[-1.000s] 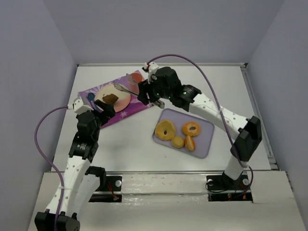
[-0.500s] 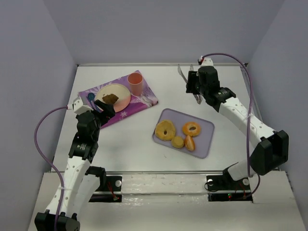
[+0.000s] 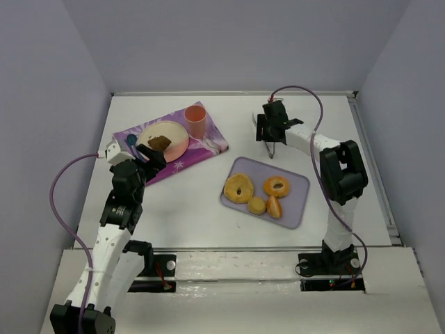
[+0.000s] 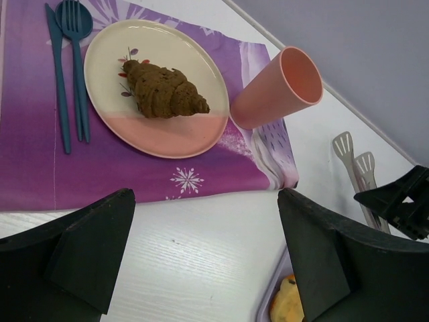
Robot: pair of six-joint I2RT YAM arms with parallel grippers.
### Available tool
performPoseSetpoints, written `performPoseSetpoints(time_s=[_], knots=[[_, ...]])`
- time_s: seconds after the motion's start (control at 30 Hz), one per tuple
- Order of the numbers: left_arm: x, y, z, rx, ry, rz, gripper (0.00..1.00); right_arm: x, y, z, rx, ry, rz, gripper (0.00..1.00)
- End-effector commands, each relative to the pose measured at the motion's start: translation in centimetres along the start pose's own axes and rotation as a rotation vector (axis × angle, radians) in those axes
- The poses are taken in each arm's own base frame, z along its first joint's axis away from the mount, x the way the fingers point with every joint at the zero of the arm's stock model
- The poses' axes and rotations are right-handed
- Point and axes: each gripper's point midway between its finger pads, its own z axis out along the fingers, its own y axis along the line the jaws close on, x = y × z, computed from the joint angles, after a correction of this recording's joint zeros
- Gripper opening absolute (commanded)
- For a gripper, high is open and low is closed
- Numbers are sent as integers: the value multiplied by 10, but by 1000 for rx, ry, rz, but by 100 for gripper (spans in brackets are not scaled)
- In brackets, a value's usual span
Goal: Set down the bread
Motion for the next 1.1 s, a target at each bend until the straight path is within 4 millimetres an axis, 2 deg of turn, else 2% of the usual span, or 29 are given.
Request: performPoseSetpoints(time_s=[0.0, 0.07, 0.13, 0.2, 0.23, 0.3, 0.37, 0.4, 0.43, 0.47, 0.53, 0.57, 0.6, 0.7, 0.73, 0.8, 0.83, 0.87, 0.9, 1.07], knots=[[-3, 0, 2, -2, -23, 2, 99, -44, 1, 1, -1, -108, 26, 76], [-2, 0, 2, -2, -21, 3, 99, -43, -3, 3, 4, -99, 40, 84], [-2, 0, 2, -1, -20, 2, 99, -49, -5, -4, 15, -113, 49, 100], [-2, 0, 2, -1, -20, 3, 99, -56, -8, -16, 17, -133, 62, 100], [-2, 0, 2, -1, -20, 3, 99, -68, -8, -32, 8, -167, 75, 100], [-2, 0, 2, -1, -20, 3, 99, -74, -11, -49, 0, -193, 97, 100], [-3, 0, 2, -3, -22, 3, 99, -89, -14, -81, -22, -249, 127, 100], [-3, 1, 2, -8, -21, 2, 99, -80, -18, -87, -23, -241, 142, 100], [-3, 1, 2, -7, -22, 3, 99, -80, -20, -97, -32, -252, 150, 100], [-4, 0, 2, -8, -25, 0, 99, -75, -24, -116, -51, -270, 169, 100], [-4, 0, 2, -10, -25, -1, 99, -70, -27, -133, -81, -304, 192, 100], [-4, 0, 3, -11, -26, -1, 99, -75, -32, -158, -102, -358, 221, 100], [-4, 1, 3, -17, -23, -4, 99, -47, -40, -153, -91, -321, 227, 100], [-1, 8, 5, -53, -14, -5, 99, -30, -50, -173, -122, -384, 296, 100], [0, 9, 6, -60, -8, -5, 99, -14, -59, -186, -135, -418, 313, 100], [-1, 8, 9, -71, -4, -13, 99, -12, -69, -203, -148, -508, 376, 100], [-1, 8, 11, -75, -2, -14, 99, -23, -76, -231, -180, -609, 430, 100], [1, 9, 13, -88, 10, -13, 99, -11, -87, -229, -155, -634, 480, 100], [1, 10, 14, -98, 11, -17, 99, -15, -94, -251, -181, -706, 511, 100], [1, 8, 21, -108, 15, -39, 99, -1, -108, -271, -195, -814, 481, 100]])
